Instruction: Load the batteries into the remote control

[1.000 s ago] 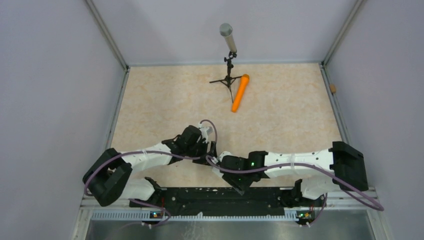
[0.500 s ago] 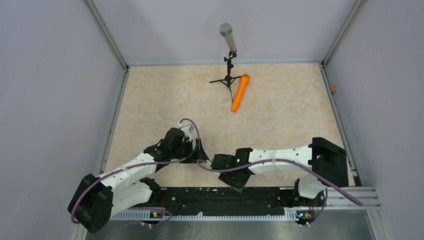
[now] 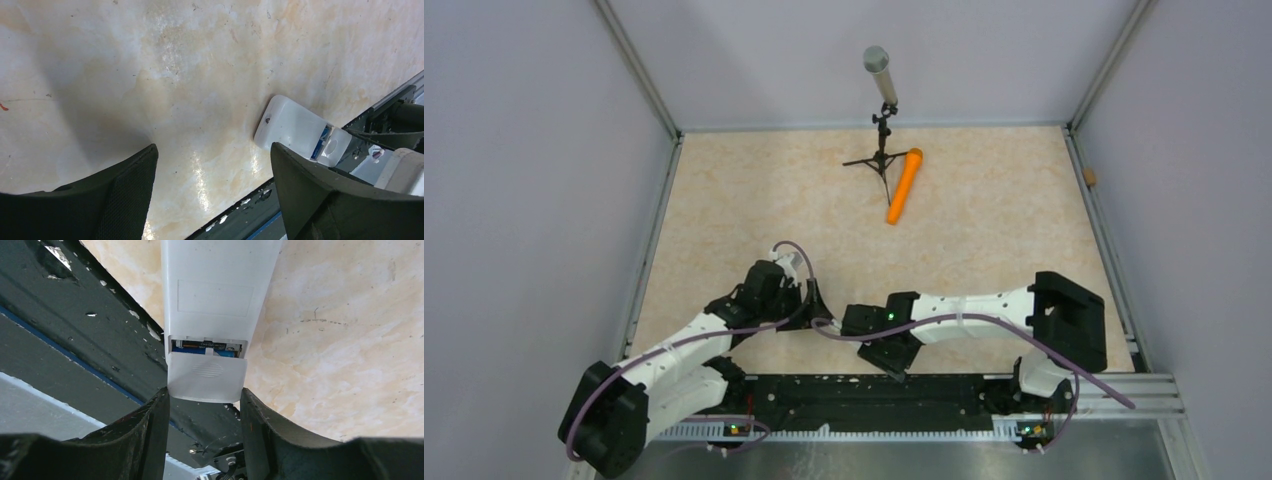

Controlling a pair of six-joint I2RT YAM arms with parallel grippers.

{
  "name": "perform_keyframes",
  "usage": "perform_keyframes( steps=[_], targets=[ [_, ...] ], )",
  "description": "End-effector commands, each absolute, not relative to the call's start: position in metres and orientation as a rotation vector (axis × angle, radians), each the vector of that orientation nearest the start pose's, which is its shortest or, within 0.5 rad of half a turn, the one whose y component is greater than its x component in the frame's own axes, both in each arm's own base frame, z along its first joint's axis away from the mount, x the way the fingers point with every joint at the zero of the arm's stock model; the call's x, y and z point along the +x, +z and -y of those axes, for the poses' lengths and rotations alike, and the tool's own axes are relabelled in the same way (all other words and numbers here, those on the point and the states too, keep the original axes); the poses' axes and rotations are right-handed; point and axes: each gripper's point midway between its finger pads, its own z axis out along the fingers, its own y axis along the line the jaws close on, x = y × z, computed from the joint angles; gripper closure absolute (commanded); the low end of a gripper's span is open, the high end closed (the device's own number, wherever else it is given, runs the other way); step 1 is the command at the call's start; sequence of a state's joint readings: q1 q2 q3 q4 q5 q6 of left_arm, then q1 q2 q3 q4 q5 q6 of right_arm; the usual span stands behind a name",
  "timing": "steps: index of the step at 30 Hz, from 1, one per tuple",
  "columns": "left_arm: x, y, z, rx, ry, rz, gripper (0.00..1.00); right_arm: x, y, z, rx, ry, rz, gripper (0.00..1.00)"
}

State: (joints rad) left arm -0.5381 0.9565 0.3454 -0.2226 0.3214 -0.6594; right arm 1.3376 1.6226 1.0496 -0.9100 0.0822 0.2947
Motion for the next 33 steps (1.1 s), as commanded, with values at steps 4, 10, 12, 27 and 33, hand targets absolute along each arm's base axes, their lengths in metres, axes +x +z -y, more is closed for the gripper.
perform_keyframes(
  steps=[4, 10, 12, 27, 33],
  targets=[
    [0.1635, 0.0501, 0.1904, 0.010, -0.939, -2.529, 0.17, 0.0701, 0.0466, -0.2576, -1.491, 0.016, -2.611, 0.86],
    [0.1627, 0.0482, 0.1891, -0.001, -0.939, -2.533, 0.17, 0.0722, 0.0453, -0.2613, -1.484, 0.025, -2.608, 0.86],
    [0.1619, 0.0475, 0.1887, -0.004, -0.941, -2.535, 0.16, 0.0730, 0.0464, -0.2632, -1.483, 0.031, -2.604, 0.86],
    [0.1616, 0.0488, 0.1892, -0.004, -0.955, -2.528, 0.16, 0.0770, 0.0464, -0.2630, -1.486, 0.009, -2.601, 0.87],
    [0.1619, 0.0488, 0.1892, -0.003, -0.955, -2.529, 0.16, 0.0784, 0.0432, -0.2619, -1.492, 0.015, -2.608, 0.87]
  ],
)
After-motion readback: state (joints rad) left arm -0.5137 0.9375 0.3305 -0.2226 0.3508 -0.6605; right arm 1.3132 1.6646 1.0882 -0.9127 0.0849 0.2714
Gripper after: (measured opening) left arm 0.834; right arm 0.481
